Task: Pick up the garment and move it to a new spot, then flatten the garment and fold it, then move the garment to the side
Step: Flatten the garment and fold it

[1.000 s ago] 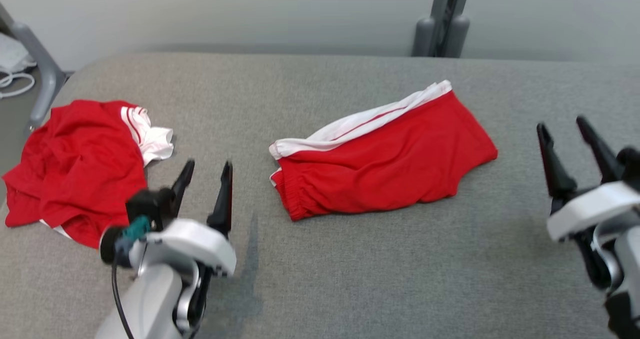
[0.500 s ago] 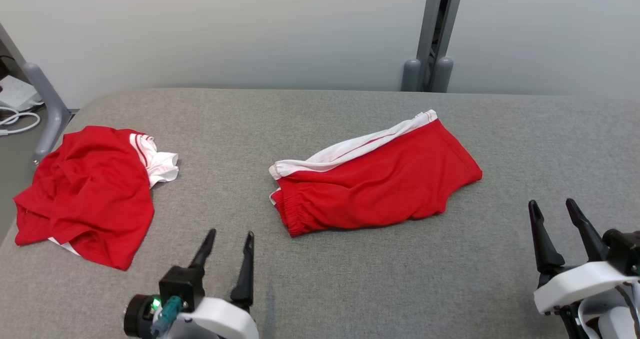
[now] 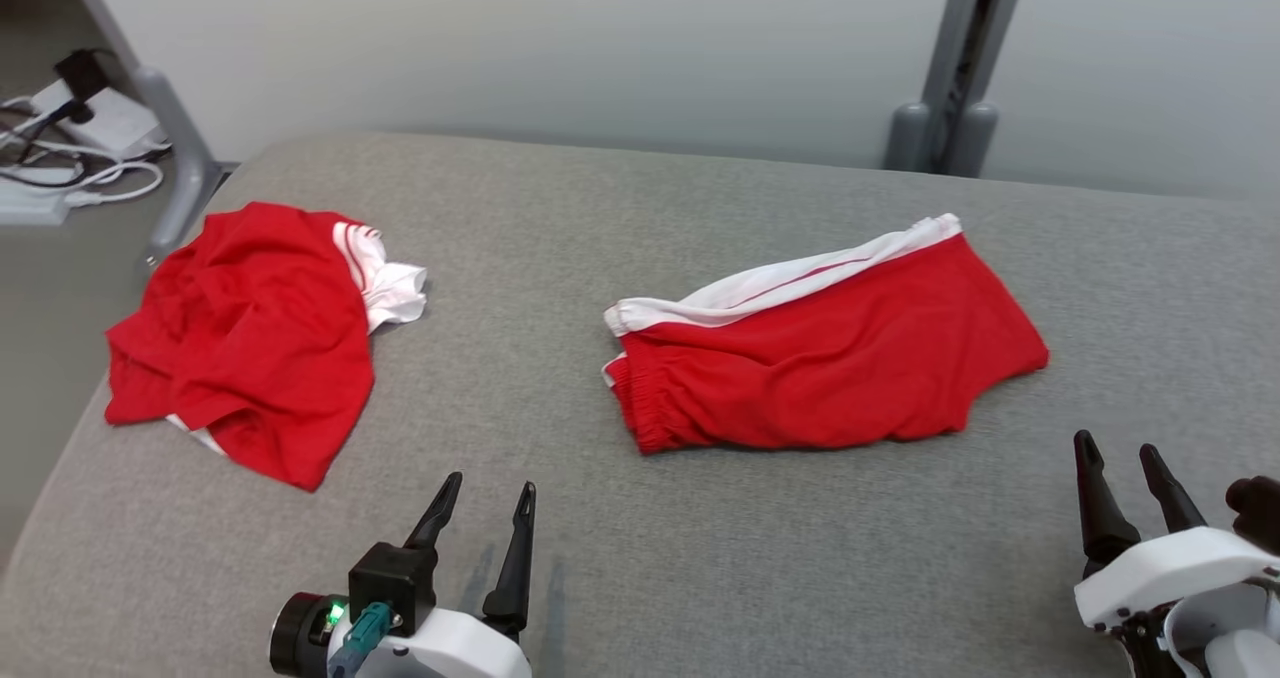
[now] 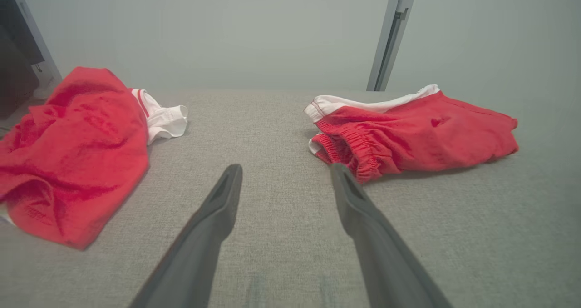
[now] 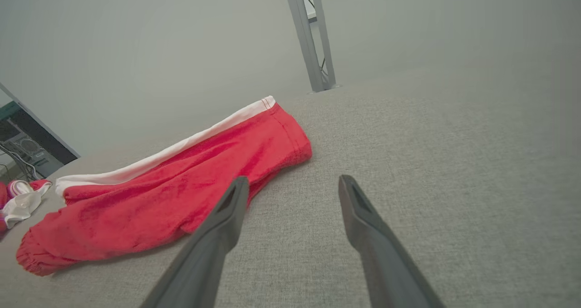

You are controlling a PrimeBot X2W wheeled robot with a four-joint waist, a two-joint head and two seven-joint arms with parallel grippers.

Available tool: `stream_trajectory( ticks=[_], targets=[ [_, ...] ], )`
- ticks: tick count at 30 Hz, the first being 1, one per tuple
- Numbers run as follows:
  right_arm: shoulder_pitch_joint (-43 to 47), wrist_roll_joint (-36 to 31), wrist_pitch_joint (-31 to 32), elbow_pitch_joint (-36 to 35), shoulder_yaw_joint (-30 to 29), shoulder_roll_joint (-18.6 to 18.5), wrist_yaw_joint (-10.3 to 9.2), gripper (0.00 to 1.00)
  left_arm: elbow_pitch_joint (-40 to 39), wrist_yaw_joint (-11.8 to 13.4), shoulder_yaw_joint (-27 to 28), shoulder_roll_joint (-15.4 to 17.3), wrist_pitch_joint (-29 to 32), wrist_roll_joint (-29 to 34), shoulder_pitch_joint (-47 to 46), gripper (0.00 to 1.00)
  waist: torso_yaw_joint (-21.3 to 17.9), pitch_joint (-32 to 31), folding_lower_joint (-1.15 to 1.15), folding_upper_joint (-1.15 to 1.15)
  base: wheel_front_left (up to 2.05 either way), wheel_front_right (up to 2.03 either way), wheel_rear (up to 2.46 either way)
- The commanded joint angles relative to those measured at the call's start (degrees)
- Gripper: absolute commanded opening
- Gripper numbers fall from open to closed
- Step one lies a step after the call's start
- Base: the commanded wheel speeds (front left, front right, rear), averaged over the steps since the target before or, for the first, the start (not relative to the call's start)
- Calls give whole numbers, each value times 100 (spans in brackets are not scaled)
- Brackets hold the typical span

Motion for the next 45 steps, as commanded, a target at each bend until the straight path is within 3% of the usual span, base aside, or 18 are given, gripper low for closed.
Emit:
stream_trajectory(
  ticks=[1,8,15,22,31,38,39,40,45],
  targets=[
    [-148,222,93,120,-76,35,-2,100,26,-50,38,-3,-11,50,-95,100,199,119,0,0,0,0,0],
    [-656,1481,746,825,-599,141,-2,100,3,-123,147,-59,-11,145,-212,100,632,328,0,0,0,0,0],
    [-1131,2188,1130,1280,-857,-22,-2,100,-132,-178,258,-100,-11,215,-320,100,987,587,0,0,0,0,0],
    [-1601,2475,1509,1853,-959,-111,5,100,-166,-238,261,-117,-11,179,-394,100,1245,823,0,0,0,0,0],
    [-2122,2382,1820,2624,-963,-223,6,100,-220,-158,131,-117,-11,-2,-517,100,1492,1005,0,0,0,0,0],
    [-2451,2406,1764,2988,-1023,-295,6,100,-232,-132,114,-119,-11,-60,-564,100,1621,1087,0,0,0,0,0],
    [-2476,2373,1745,2959,-967,-295,6,40,-237,-128,113,-119,-11,-70,-566,100,1629,1096,0,0,0,0,0],
    [-2484,2332,1675,2880,-902,-307,7,0,-240,-121,113,-119,-11,-77,-567,100,1634,1104,0,0,0,0,0],
    [-2342,2308,1284,2714,-780,-405,-4,0,-235,-102,125,-121,-11,-69,-550,100,1598,1095,0,0,0,0,0]
  ],
)
